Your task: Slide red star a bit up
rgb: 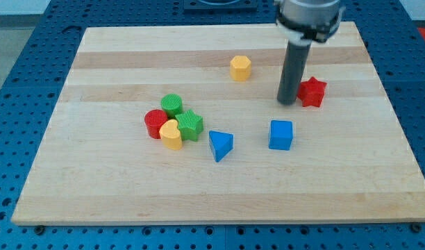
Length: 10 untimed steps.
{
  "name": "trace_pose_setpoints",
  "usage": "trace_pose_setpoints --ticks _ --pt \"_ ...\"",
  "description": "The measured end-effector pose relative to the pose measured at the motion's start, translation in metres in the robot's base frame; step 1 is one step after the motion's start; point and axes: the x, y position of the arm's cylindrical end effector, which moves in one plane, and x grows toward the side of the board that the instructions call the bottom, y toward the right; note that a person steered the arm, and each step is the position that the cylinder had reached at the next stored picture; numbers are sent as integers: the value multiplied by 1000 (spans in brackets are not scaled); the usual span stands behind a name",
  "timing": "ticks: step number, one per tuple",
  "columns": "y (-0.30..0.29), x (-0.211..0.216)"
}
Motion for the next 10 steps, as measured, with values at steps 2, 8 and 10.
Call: trace_pose_setpoints --ticks 2,8,10 --pt "36 24" --pt "67 -24" --pt "60 -47"
